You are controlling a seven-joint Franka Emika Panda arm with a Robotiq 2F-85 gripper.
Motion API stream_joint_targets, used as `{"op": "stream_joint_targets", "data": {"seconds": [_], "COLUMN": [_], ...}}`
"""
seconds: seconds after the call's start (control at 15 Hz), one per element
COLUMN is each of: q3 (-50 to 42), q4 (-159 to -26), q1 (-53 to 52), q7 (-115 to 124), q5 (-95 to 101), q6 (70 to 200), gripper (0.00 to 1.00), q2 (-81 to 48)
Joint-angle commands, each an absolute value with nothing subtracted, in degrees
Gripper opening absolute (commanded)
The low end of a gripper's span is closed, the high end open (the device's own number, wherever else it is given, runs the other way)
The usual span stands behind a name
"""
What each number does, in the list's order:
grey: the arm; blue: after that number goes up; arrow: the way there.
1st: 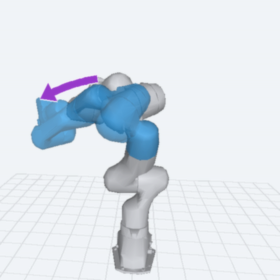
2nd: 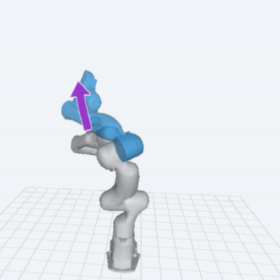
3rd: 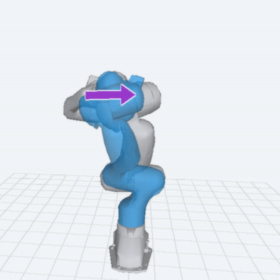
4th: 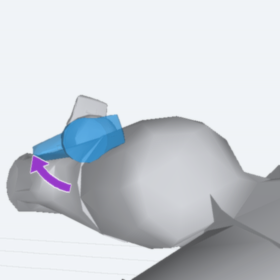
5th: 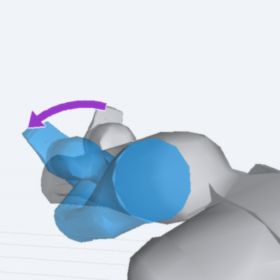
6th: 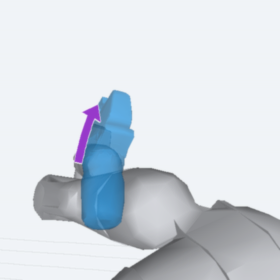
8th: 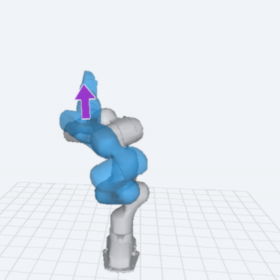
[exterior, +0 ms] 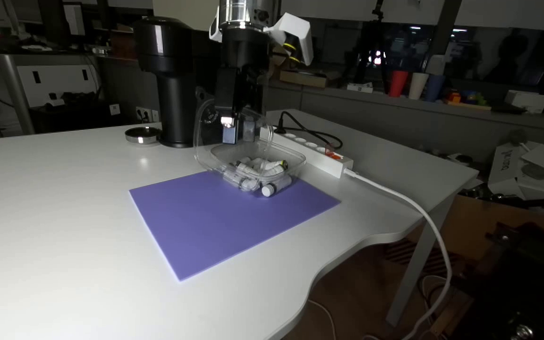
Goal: Open the colourless bowl
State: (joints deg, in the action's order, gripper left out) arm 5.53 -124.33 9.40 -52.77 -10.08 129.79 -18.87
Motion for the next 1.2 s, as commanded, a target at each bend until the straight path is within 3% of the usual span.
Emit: {"op": "stream_joint_targets", "data": {"seconds": [0.0, 1.13], "q3": [5.1, 5.7], "q4": [-126.9, -127.4], "q1": [6.3, -8.8], "q7": [-51.5, -26.2], "q5": [-7.3, 21.5], "q6": [129.8, 130.7], "gripper": [1.00, 1.00], "q2": [-17.0, -18.9]}}
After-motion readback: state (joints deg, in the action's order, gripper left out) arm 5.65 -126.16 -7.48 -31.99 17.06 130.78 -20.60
